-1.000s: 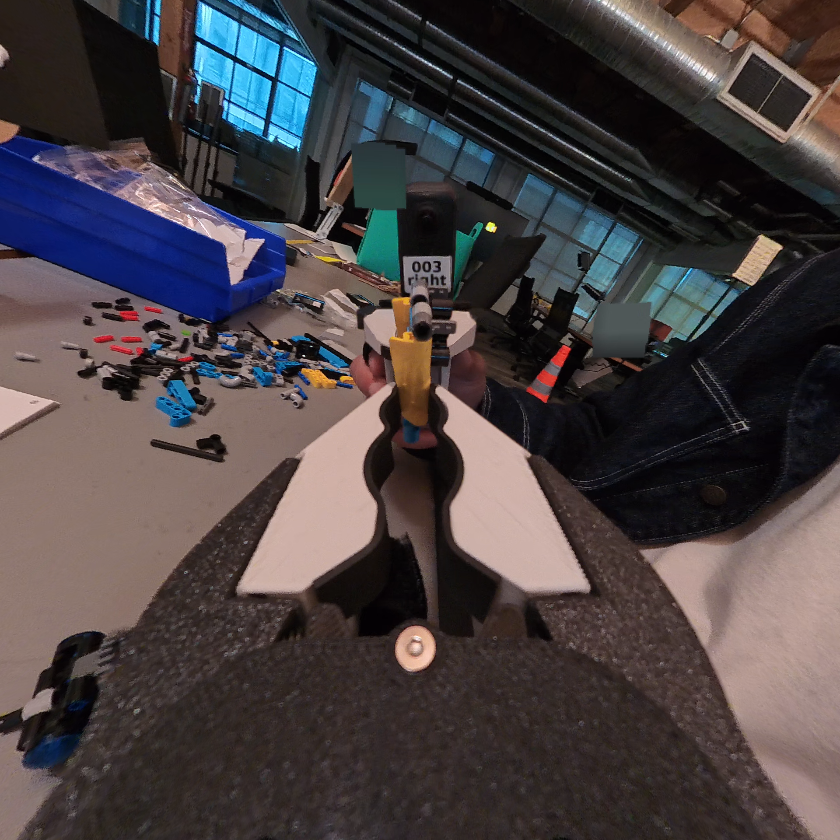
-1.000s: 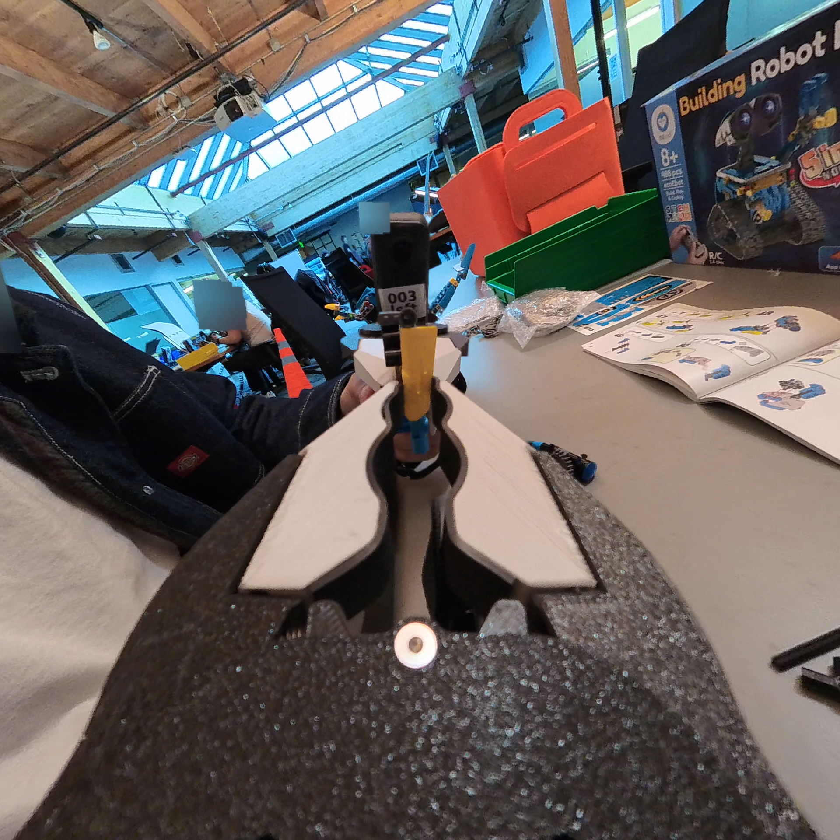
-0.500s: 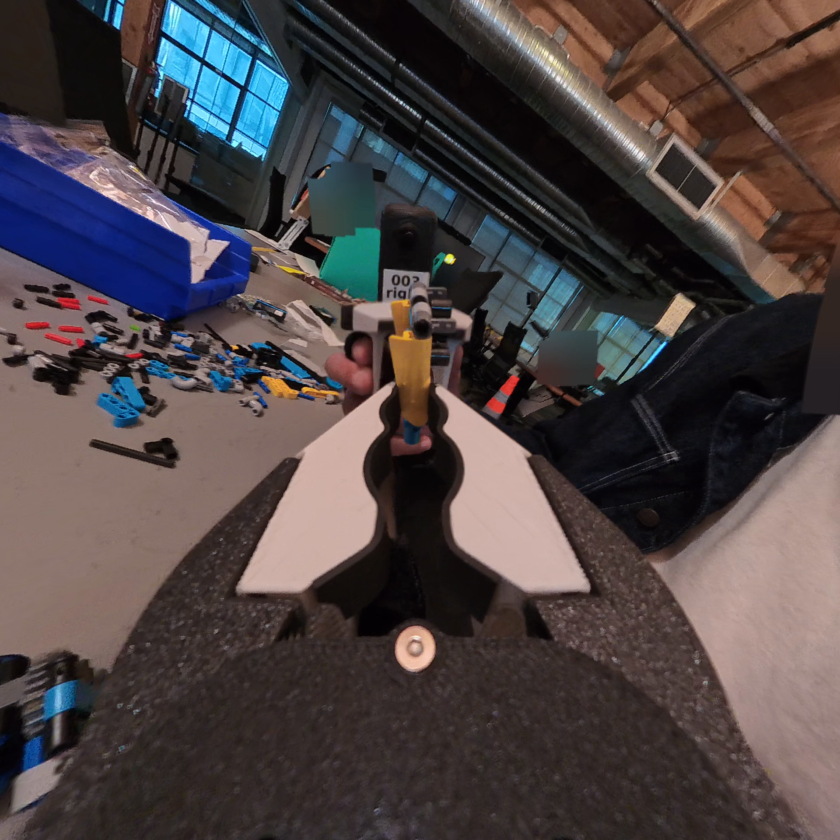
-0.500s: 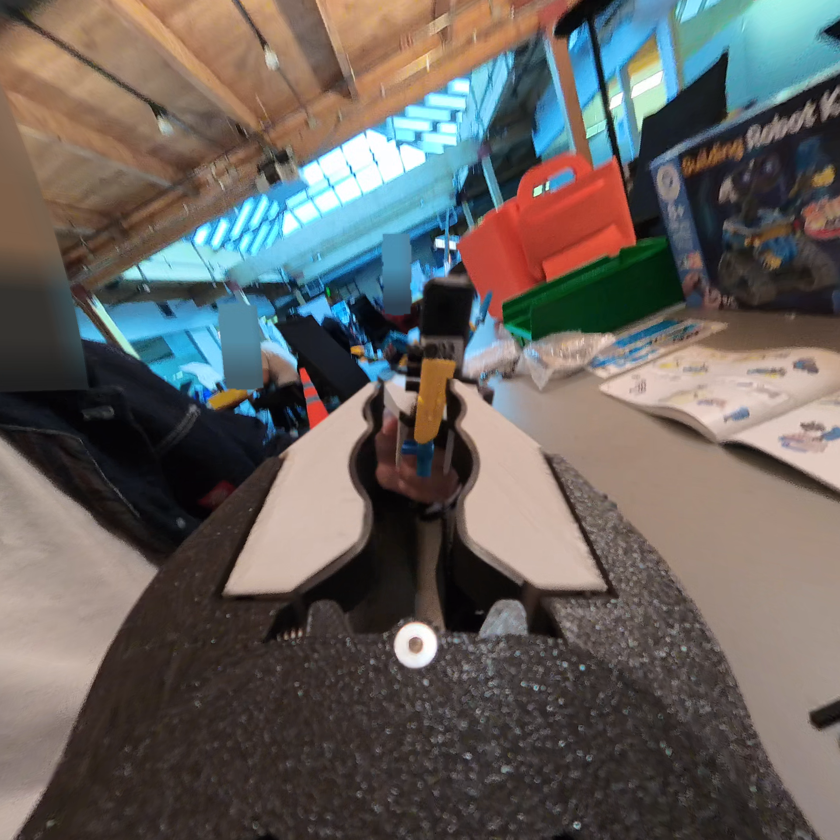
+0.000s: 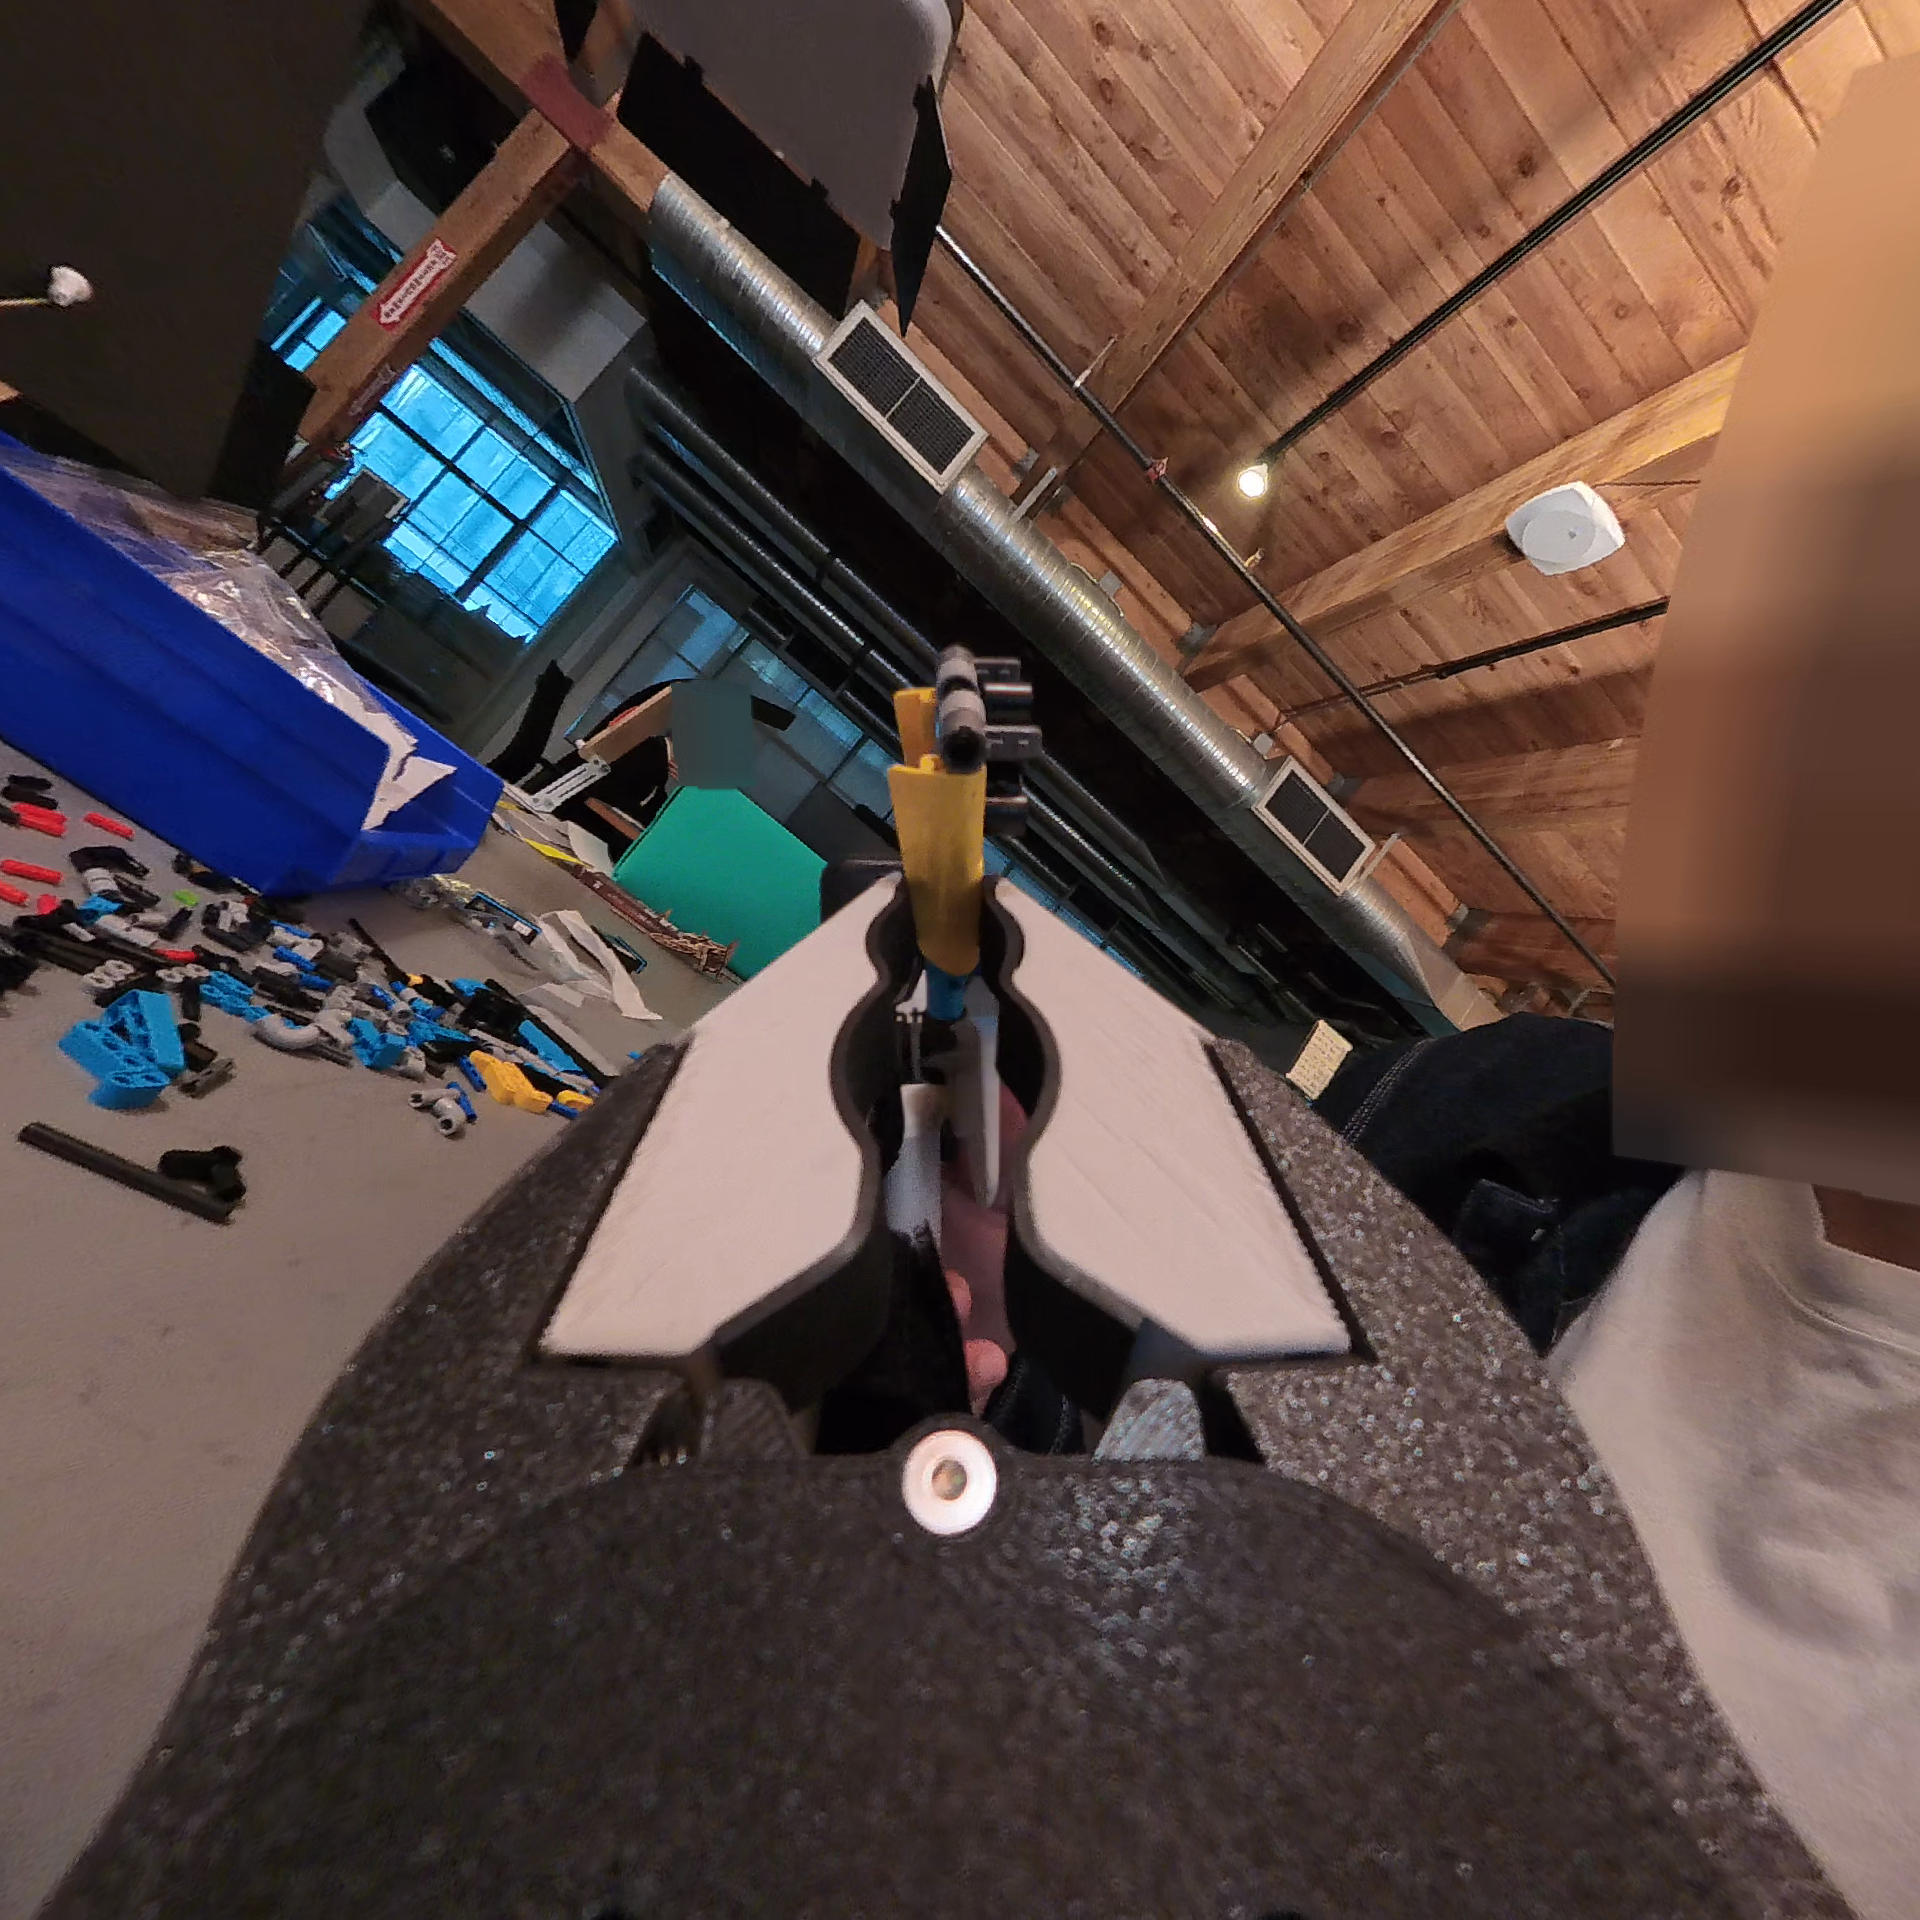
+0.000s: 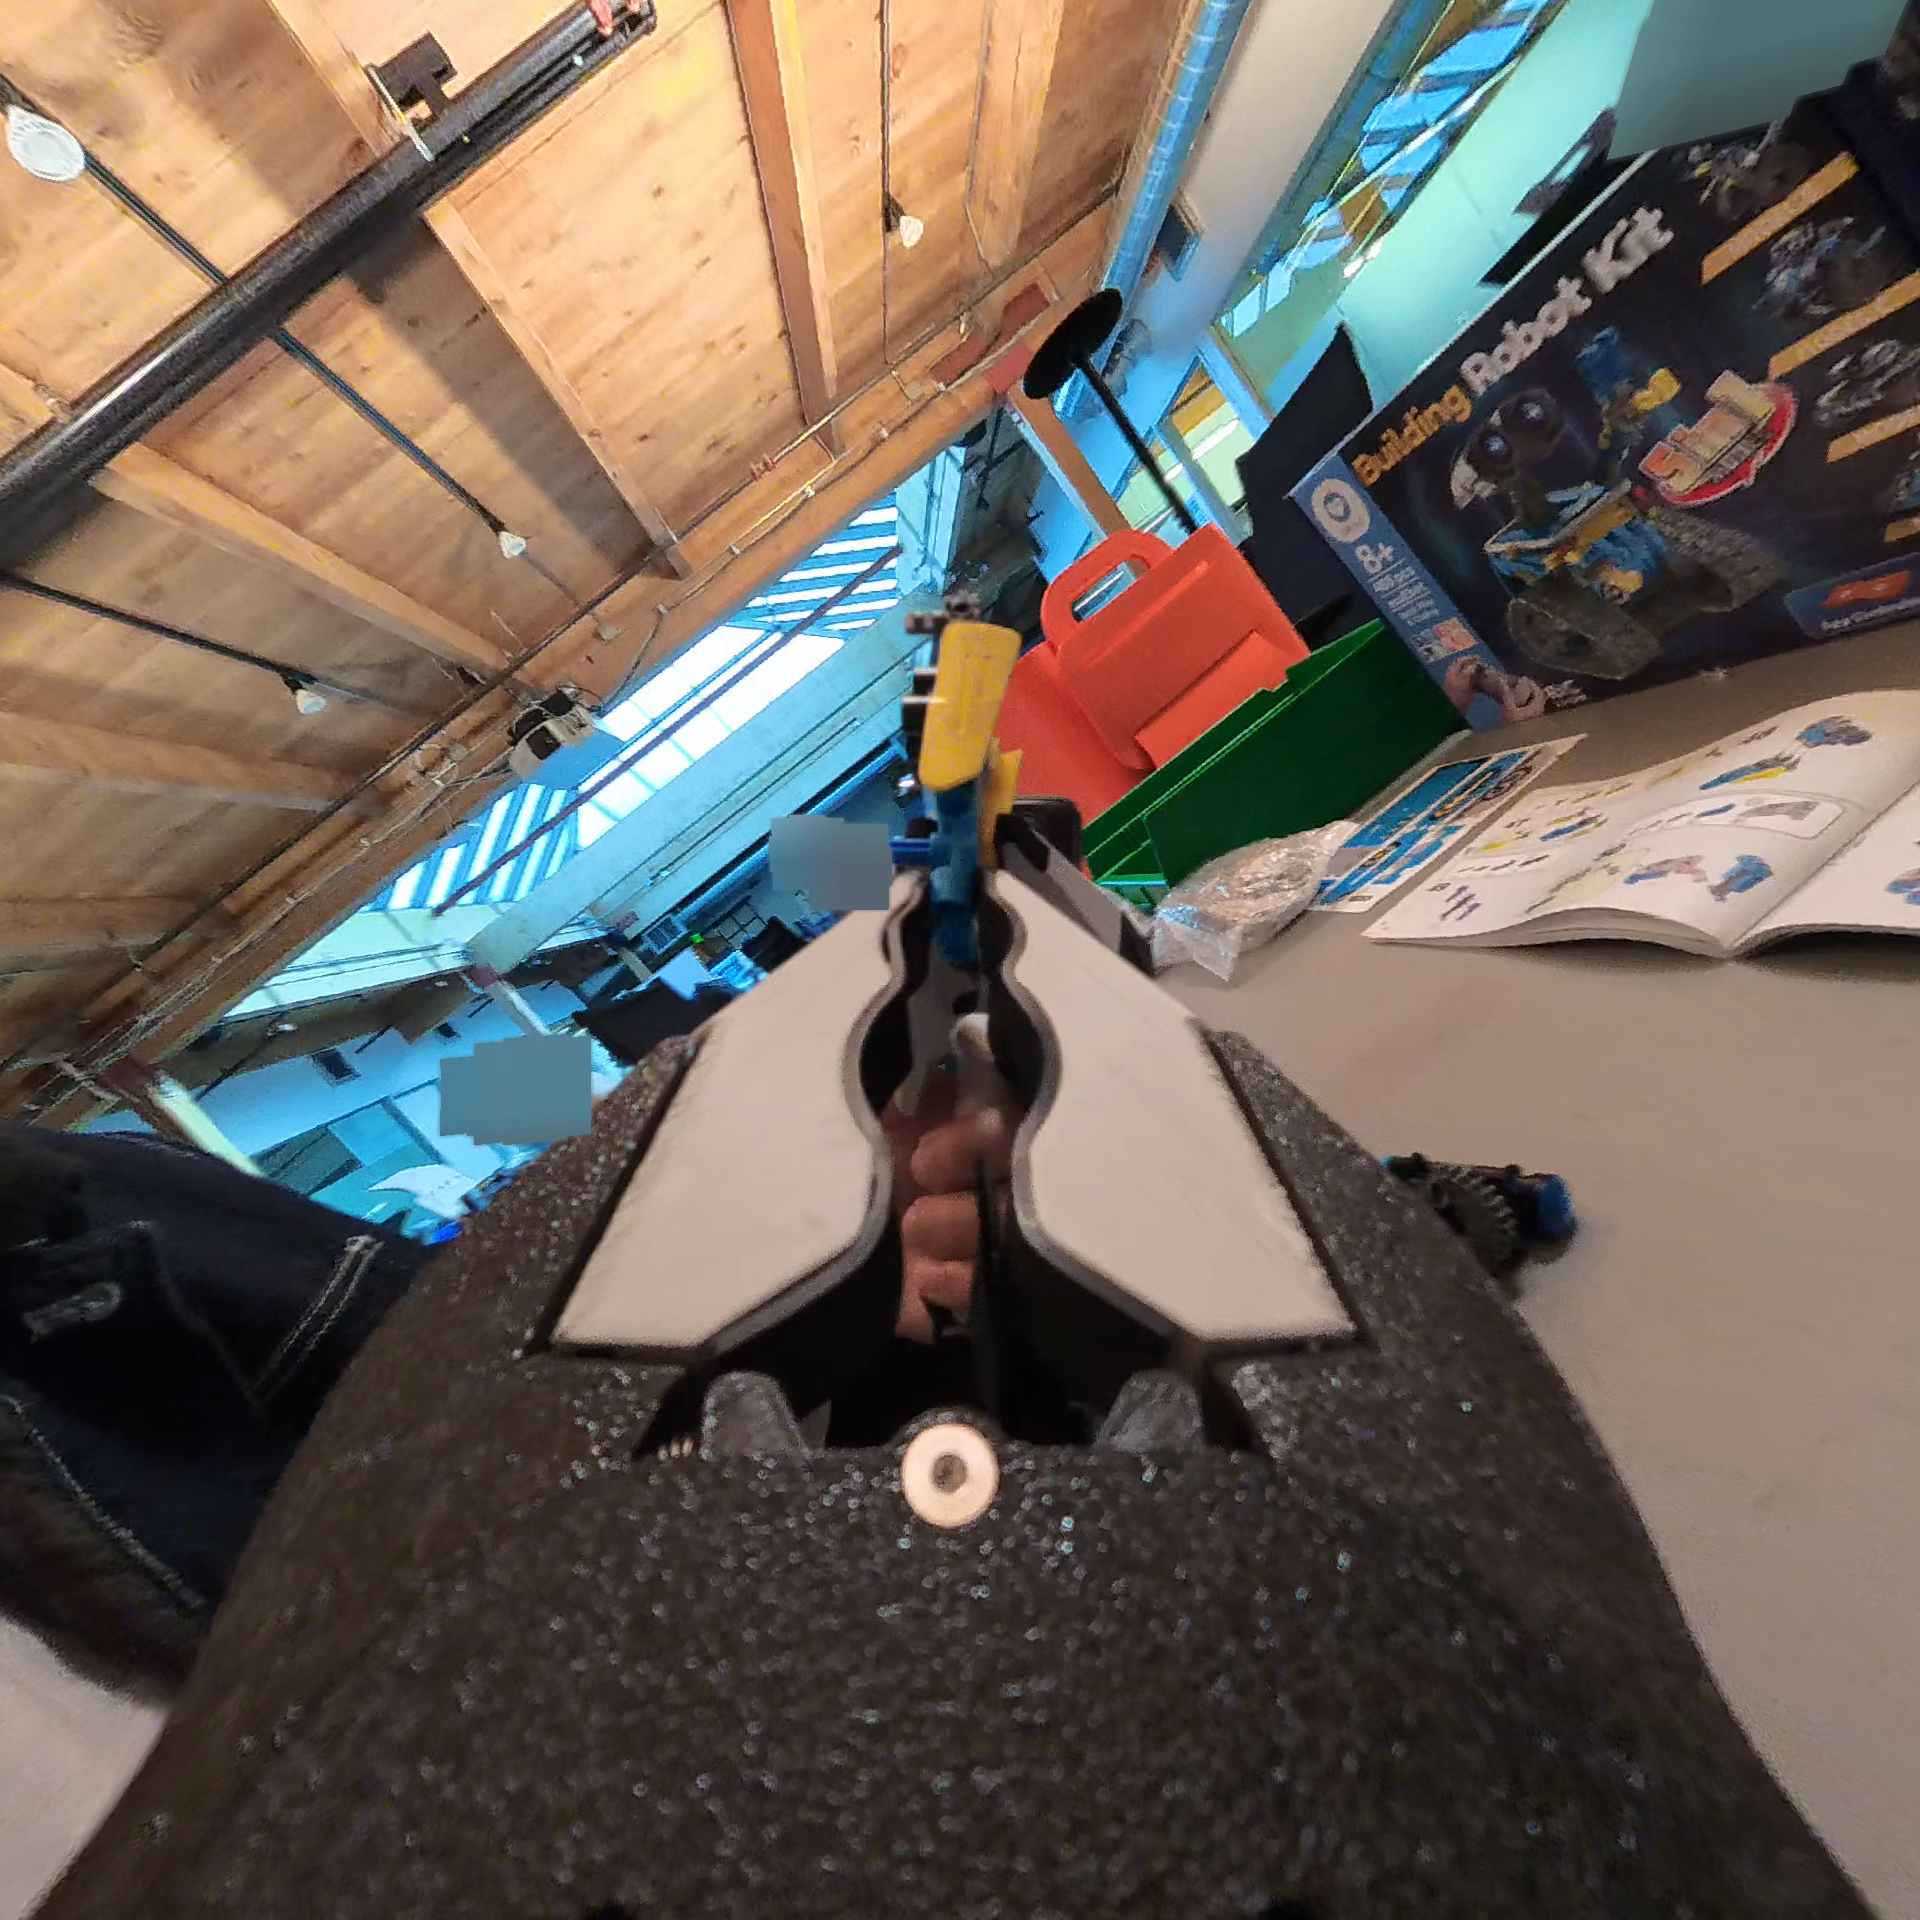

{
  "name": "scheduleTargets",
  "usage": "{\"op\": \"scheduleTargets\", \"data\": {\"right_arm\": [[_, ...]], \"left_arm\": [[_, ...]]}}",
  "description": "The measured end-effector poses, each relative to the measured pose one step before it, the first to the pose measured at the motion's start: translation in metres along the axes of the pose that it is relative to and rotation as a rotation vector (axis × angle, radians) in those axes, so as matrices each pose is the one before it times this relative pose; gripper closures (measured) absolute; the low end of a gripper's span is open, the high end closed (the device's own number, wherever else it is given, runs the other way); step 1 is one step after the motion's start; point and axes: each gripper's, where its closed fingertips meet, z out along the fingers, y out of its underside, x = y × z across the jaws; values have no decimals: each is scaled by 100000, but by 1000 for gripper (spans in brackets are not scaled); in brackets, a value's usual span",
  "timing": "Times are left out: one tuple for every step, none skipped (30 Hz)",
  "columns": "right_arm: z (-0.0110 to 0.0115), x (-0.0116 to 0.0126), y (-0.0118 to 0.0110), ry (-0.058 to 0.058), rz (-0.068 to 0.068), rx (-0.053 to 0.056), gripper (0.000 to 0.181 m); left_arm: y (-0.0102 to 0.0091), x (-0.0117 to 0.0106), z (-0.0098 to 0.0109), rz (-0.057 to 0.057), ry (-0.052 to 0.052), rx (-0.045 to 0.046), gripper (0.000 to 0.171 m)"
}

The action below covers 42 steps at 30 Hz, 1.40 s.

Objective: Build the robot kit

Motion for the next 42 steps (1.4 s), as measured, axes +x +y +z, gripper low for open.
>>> {"op": "scheduleTargets", "data": {"right_arm": [[-220, 451, -40, 2693, -2580, -633, 174], [-195, 425, 179, 2756, -2788, -3048, 175], [-275, 577, 7, 4232, -3486, -2158, 174], [-374, 1073, 8, 7341, -4892, -2975, 174], [-409, 1356, 278, 8694, -6023, -5502, 174], [-293, 1523, 894, 9496, -7708, -9400, 175], [-38, 1341, 1860, 7777, -7300, -14359, 174], [73, 1047, 2057, 6405, -5394, -13538, 174], [200, 744, 1661, 5417, -3516, -8894, 174], [296, 199, 1079, 2378, -1514, -4234, 174], [404, 66, 751, 1457, 308, -2601, 174], [455, 86, 481, 1612, -1459, -2217, 174], [458, 10, 291, 1298, -3778, -2099, 174], [465, -101, 207, 463, -3551, -2014, 174], [395, -138, 1, 119, -1525, -455, 174], [292, -44, -75, 332, 416, -84, 174], [235, -205, -44, -724, -212, -295, 174], [234, -133, 77, -406, -76, -878, 174], [289, 65, 211, 735, 198, -1595, 174], [291, -16, 191, 92, -54, -1438, 174], [165, -64, -86, -276, 332, 212, 174], [93, -23, -150, -135, 625, 371, 174], [125, -151, -84, -827, 83, 170, 174], [141, -121, 64, -597, 66, -509, 174], [87, -144, 73, -753, -370, -507, 174], [13, -66, 47, -153, -525, -212, 174], [-12, -89, -2, -407, -546, 279, 174], [12, -249, -4, -1632, -381, 169, 173], [-3, -334, -64, -2411, 108, 411, 171], [21, -182, -67, -1797, 1167, 360, 162], [53, -132, -97, -1889, 1650, 409, 144], [54, -86, -97, -2291, 2166, 477, 135], [49, -124, -100, -2848, 2588, 847, 137], [95, -259, -127, -3699, 2393, 729, 137], [98, -208, -136, -3032, 2176, 587, 136], [76, -94, -188, -1290, 1428, 986, 135], [103, -90, -170, -490, 18, 745, 136], [163, -59, -170, 188, -506, 535, 136], [203, 2, -184, 816, -919, 515, 135], [275, 181, -84, 1834, -1214, -100, 131], [331, 135, 102, 1478, -1179, -1228, 129], [359, -124, 74, 90, -1102, -1126, 128]], "left_arm": [[228, -365, 6, 1528, -2713, -1425, 161], [282, -493, -55, 1996, -3830, -2477, 160], [246, -535, -208, 2455, -4154, -3472, 158], [-7, -667, -473, 2938, -5163, -3254, 147], [-279, -956, -735, 4307, -7046, -2387, 136], [-357, -1212, -905, 6278, -8716, -1887, 135], [-136, -1385, -931, 7765, -9668, -2784, 135], [415, -1369, -800, 8865, -9213, -5401, 135], [1269, -1320, -549, 9540, -8304, -9303, 135], [2041, -1170, -252, 9504, -7228, -12487, 135], [2260, -878, 59, 8245, -5838, -12578, 135], [1777, -381, 254, 6010, -3757, -9305, 135], [954, 220, 296, 3690, -644, -4795, 135], [291, 504, 227, 1953, 1109, -1667, 136], [-39, 208, 171, 1091, -396, -314, 142], [-82, 40, 168, 1652, -1321, -173, 144], [10, 200, 194, 2180, -246, -498, 143], [157, 299, 230, 1669, 627, -1127, 144], [309, 166, 262, 1141, 51, -2034, 144], [336, -23, 253, 1383, -1324, -2423, 144], [259, -66, 217, 2181, -1926, -2100, 145], [89, -119, 165, 2695, -2487, -1046, 148], [-35, -137, 105, 2626, -2469, -329, 153], [-55, -33, 89, 1558, -1295, -236, 154], [-65, 50, 53, 378, -263, -110, 154], [-33, 10, 9, -117, -139, -179, 155], [-15, -10, 5, -389, -248, -163, 155], [-18, 5, 11, 134, -291, -23, 156], [-13, -35, -1, 1034, -816, -210, 156], [-21, -28, 12, 1250, -1127, -298, 156], [-48, 49, 29, 1372, -827, -18, 156], [-48, 54, 15, 1373, -775, -101, 156], [-33, 27, 18, 1061, -769, -184, 156], [-24, 30, 12, 898, -587, -9, 156], [-18, 19, 10, 636, -464, 83, 156], [-13, 23, 5, 73, -156, 216, 156], [-18, 12, 2, -244, 45, 227, 156], [-12, 12, 4, -118, -2, 233, 156], [-11, 15, 13, 204, -48, 328, 156], [-13, -3, 15, 238, -69, 229, 156], [-10, 9, 10, 81, -64, 83, 156], [-16, 12, 18, 281, -57, 179, 156]]}}
